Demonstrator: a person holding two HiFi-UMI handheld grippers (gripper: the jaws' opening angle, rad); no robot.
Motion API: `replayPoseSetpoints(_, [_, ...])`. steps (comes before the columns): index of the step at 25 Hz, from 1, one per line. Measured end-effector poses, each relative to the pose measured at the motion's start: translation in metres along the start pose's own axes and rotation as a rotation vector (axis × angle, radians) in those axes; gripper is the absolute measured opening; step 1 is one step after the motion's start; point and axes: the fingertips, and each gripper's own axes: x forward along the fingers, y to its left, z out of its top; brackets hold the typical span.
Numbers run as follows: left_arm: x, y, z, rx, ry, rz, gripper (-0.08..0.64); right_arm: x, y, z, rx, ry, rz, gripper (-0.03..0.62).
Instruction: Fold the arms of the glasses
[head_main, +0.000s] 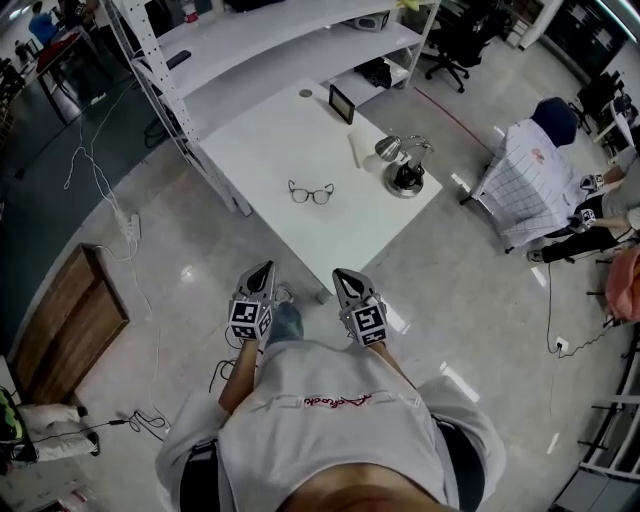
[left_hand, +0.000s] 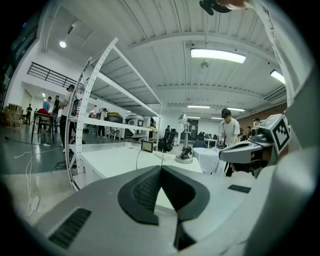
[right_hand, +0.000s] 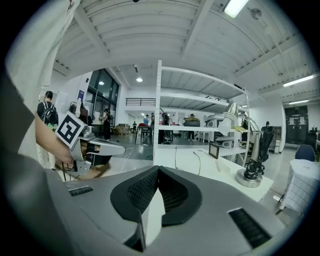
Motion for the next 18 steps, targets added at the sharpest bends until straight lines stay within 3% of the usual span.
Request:
replayPoseSetpoints(10, [0.077, 0.063, 0.028, -0.015, 0.028, -0.087, 0.031, 0.082, -0.053, 0.025, 0.020, 0.036, -0.080, -0.003])
replayPoseSetpoints(18, [0.132, 0.083, 0.034, 0.013, 0.089, -0.194, 0.029, 0.123, -0.097, 0.030, 0.051, 0.060, -0.172, -0.003])
